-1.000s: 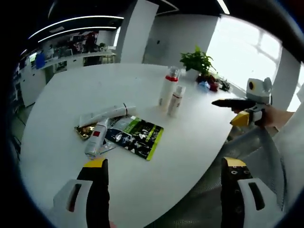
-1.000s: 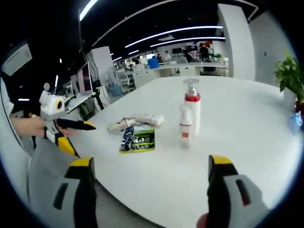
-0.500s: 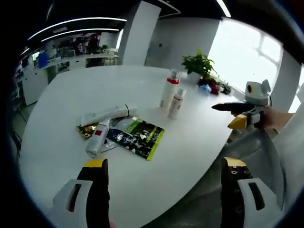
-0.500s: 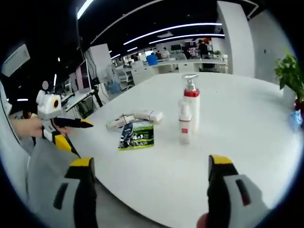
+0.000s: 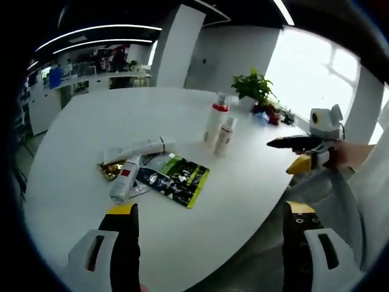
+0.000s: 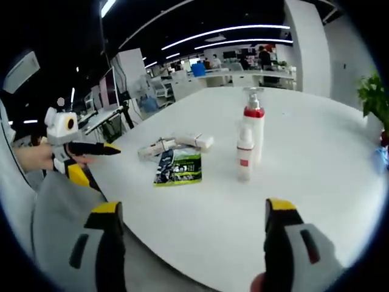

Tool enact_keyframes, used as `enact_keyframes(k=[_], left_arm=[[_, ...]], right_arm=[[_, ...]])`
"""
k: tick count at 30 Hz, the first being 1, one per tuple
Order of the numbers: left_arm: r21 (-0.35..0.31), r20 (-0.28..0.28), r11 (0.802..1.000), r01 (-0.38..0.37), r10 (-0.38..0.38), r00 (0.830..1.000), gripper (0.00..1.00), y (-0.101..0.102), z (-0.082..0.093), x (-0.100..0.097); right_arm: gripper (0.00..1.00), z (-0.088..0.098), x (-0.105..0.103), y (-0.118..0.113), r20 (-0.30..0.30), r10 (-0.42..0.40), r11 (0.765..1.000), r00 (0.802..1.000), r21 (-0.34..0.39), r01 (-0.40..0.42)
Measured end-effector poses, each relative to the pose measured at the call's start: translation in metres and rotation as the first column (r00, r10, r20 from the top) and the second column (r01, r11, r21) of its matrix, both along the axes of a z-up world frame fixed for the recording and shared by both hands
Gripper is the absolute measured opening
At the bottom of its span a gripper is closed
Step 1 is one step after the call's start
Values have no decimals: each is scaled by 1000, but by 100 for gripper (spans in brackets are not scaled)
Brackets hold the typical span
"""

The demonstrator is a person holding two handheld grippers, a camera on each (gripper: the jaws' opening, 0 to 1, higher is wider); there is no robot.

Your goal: Arrange the skincare products in the storage area until every visible bottle or jar stands upright without overlapping.

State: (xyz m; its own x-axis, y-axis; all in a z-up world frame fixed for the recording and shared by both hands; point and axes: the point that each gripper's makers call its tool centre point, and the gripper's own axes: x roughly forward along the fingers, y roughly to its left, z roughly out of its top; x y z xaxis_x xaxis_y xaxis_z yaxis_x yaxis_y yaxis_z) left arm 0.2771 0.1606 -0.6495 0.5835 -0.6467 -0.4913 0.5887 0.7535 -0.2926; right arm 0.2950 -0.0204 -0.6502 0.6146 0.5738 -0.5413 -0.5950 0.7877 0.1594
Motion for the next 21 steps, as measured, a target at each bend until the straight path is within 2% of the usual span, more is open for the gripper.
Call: enact_keyframes(k=[6, 12, 21], left_arm=[[2, 10, 1000, 20, -20, 1000, 97, -4, 0, -3], [-26, 12, 1000, -5, 6, 1000, 97, 0, 4, 1], [-38, 9, 999, -10, 11, 1000, 97, -1, 5, 1]], right_arm=[[92, 4, 9, 19, 20, 85, 996, 996, -45, -84], [89, 6, 20, 44, 34, 190, 979, 981, -88, -186], [88, 13, 47, 73, 49, 279, 956, 959, -110, -272]])
